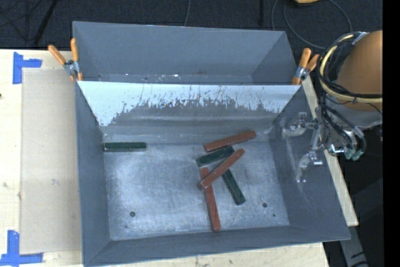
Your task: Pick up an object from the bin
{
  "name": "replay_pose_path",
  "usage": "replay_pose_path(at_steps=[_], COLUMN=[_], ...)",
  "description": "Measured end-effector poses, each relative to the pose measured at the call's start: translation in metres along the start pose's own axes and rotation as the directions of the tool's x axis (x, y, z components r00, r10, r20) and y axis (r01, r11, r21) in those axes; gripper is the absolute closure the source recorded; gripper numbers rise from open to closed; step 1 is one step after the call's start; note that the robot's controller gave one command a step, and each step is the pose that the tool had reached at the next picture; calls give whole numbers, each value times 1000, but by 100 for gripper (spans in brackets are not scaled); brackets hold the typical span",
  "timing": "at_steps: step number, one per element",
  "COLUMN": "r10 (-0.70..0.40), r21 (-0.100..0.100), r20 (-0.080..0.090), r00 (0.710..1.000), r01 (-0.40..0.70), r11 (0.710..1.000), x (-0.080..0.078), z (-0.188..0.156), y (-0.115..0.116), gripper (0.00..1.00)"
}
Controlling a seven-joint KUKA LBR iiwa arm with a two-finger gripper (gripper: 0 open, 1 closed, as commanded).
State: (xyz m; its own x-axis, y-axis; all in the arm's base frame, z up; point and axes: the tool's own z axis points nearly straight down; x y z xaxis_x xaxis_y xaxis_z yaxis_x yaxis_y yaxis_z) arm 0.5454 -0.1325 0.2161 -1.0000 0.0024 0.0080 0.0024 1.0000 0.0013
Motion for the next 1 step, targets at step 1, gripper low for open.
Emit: replay_pose_path(at_steps=[1], r10=[-3], r21=[1], r20=[8], r00=[1000], r01=[3], r11=[1000], x=[-2], z=[-4], y=[1], gripper=[0])
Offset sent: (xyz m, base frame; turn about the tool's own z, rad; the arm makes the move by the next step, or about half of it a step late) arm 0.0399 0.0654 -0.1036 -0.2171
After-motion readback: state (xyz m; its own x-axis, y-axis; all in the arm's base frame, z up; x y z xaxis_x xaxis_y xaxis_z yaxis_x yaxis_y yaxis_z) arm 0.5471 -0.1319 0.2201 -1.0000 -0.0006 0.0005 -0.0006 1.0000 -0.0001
